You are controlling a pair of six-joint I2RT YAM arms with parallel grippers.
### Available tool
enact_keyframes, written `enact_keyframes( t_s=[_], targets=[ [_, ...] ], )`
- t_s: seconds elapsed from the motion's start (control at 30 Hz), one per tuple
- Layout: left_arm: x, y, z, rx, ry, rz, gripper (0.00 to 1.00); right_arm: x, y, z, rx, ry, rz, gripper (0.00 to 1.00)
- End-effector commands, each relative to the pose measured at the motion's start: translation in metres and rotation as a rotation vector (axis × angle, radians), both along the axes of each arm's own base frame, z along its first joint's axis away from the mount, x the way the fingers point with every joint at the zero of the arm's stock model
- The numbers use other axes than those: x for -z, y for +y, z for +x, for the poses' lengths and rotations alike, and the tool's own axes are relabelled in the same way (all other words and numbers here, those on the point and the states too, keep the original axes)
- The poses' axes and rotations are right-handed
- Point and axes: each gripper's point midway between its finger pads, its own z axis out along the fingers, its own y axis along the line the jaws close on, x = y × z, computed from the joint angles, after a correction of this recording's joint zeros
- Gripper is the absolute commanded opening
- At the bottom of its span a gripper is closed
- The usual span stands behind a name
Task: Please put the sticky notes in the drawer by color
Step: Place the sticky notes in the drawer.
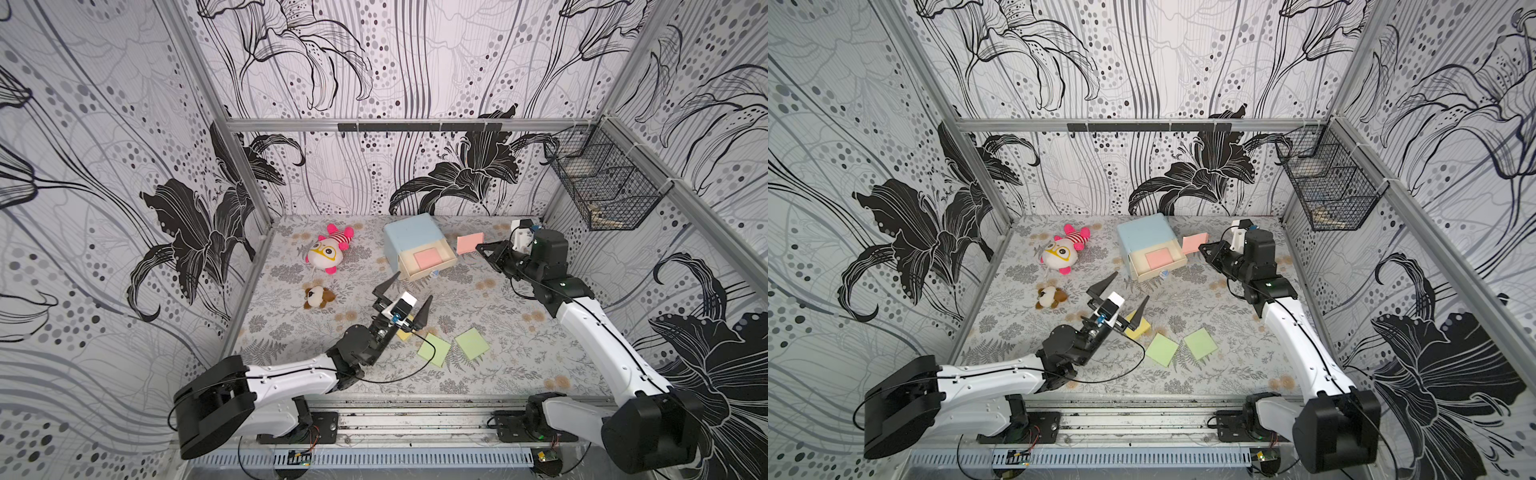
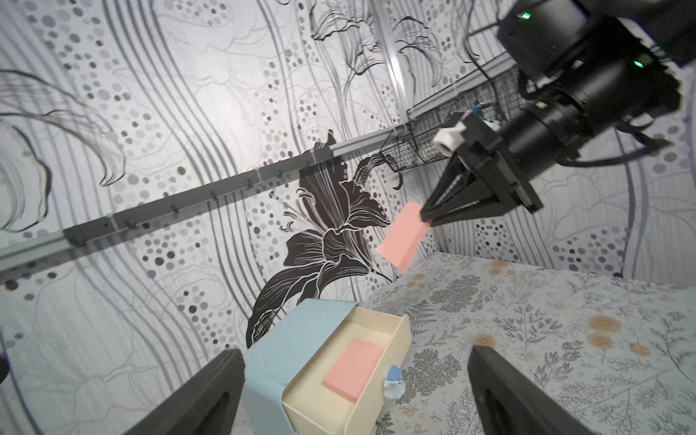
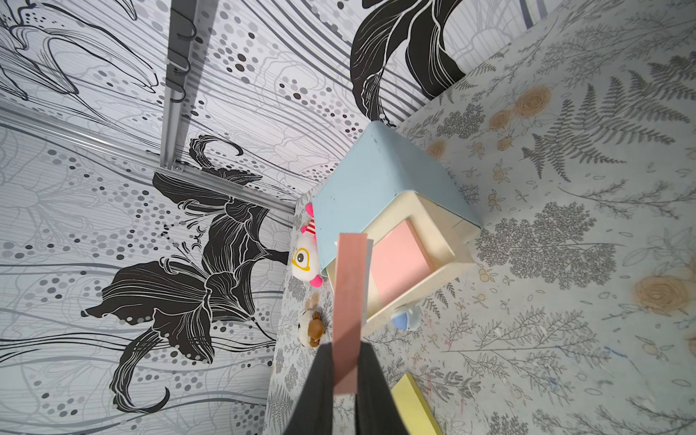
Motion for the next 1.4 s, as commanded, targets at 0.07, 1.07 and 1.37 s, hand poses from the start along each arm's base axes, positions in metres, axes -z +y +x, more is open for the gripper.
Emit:
enact_keyframes(
  t_s=[0.07, 1.07, 1.37],
  targets=[
    [-0.008, 0.049, 0.034, -0.035, 0.256, -0.410, 0.97, 0.009, 0.015, 0.002, -0.033, -0.007, 0.049, 0.00],
    [0.051, 0.085, 0.101, -0.228, 0.620, -0.618, 0.97, 0.072, 0.127, 0.057, -0.252, 0.178, -0.013, 0.00],
    [0.058, 0.078, 0.108, -0.221, 0.638, -0.618, 0.97, 0.057, 0.125, 0.037, -0.287, 0.152, 0.007, 0.00]
  ],
)
